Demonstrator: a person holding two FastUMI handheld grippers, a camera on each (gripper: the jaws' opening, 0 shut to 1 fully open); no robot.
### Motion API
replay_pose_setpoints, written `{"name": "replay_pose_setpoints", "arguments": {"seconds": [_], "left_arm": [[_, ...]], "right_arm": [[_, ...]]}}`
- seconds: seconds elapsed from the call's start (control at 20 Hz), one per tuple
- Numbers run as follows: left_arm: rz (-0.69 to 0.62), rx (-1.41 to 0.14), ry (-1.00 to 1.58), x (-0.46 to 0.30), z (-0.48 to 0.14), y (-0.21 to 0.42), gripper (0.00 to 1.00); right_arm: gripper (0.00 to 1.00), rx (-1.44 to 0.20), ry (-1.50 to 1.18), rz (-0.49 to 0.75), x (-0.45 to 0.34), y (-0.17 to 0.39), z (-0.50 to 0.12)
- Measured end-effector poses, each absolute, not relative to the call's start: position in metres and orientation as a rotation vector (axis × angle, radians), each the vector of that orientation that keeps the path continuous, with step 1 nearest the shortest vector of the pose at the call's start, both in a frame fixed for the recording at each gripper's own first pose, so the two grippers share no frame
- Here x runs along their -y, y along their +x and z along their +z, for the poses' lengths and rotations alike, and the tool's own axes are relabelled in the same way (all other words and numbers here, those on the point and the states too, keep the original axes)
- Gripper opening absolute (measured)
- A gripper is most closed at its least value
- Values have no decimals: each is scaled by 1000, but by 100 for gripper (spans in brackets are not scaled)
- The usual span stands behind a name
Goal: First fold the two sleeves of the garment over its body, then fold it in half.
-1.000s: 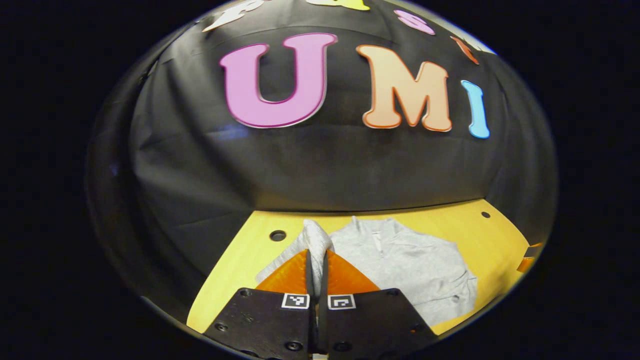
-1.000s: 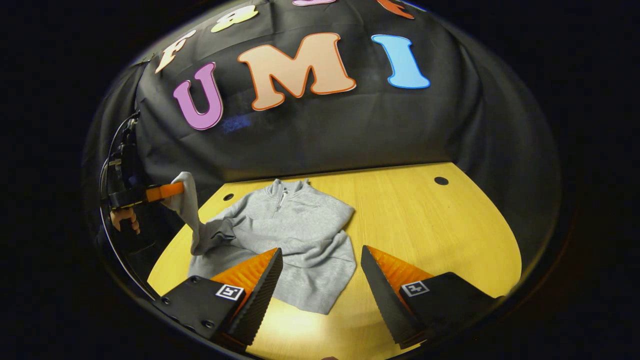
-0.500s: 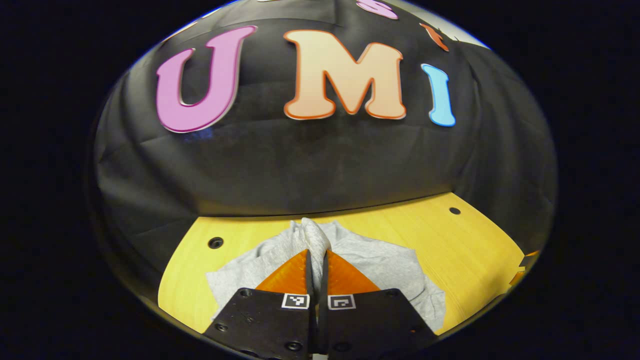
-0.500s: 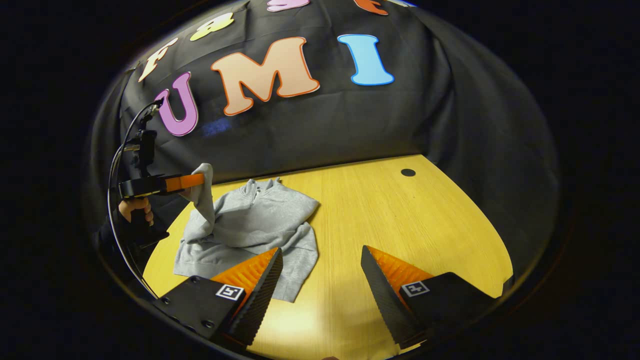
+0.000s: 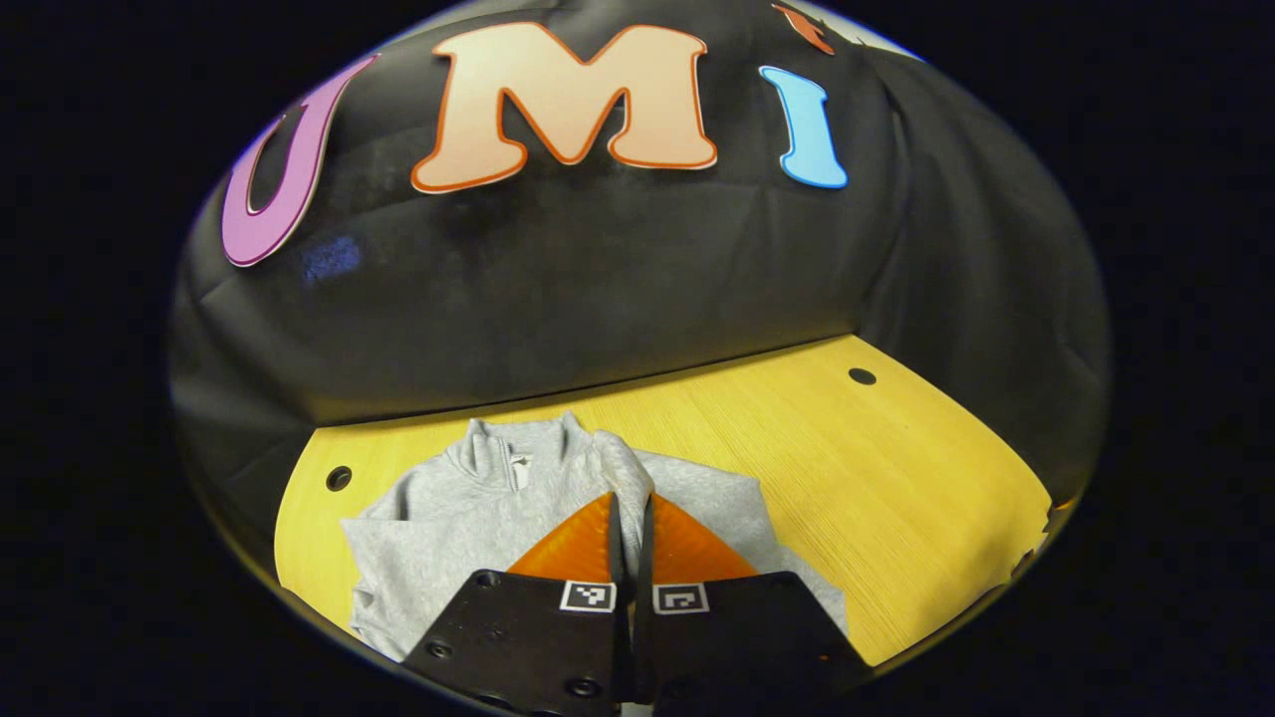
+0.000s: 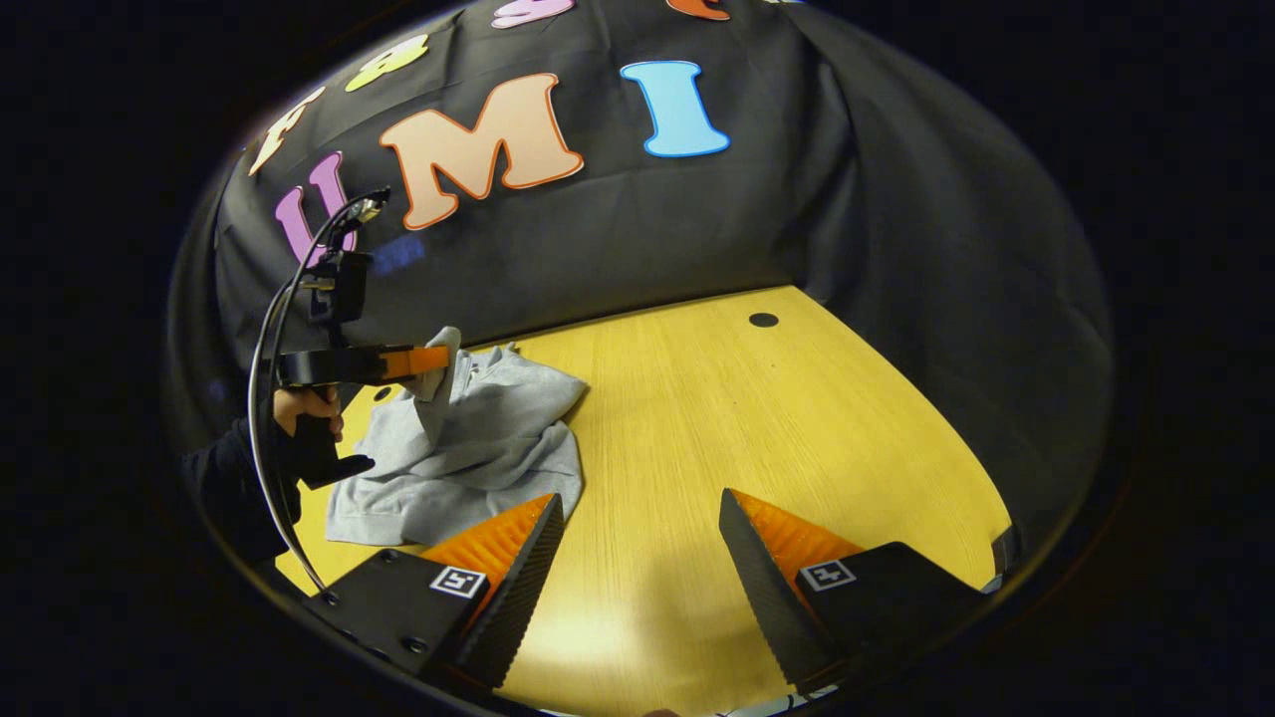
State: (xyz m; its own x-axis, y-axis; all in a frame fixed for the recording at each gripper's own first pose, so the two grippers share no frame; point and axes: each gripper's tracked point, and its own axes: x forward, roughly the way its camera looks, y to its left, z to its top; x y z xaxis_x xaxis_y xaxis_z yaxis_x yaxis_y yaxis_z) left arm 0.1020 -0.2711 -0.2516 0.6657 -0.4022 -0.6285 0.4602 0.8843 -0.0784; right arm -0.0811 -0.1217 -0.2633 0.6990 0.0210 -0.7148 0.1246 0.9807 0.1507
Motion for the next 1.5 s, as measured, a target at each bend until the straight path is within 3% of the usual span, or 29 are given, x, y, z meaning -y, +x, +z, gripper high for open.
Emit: {"name": "replay_pose_setpoints", "arguments": {"seconds": [0.2,0.3,0.5,1.05,1.15,1.3,1.35,1.4,1.5], "left_arm": [[-486,-719,149,286,-276,102,1],[-501,-727,125,296,-276,98,16],[-443,-657,109,285,-255,91,100],[-192,-565,27,139,-214,30,95],[-148,-583,70,98,-223,15,96],[-101,-616,92,52,-239,-3,95],[-90,-633,96,37,-247,-12,96],[-78,-655,94,22,-256,-19,96],[-60,-701,71,1,-273,-35,96]], "right_arm": [[98,-789,199,-60,126,-90,-261],[98,-794,207,-51,127,-91,-264],[98,-795,219,-12,125,-90,-271],[94,-782,195,168,75,-48,-283],[98,-792,191,177,58,-44,-289],[94,-825,155,191,33,-44,-304],[98,-831,145,191,26,-44,-308],[94,-847,137,193,18,-46,-314],[99,-867,115,194,5,-47,-323]]}}
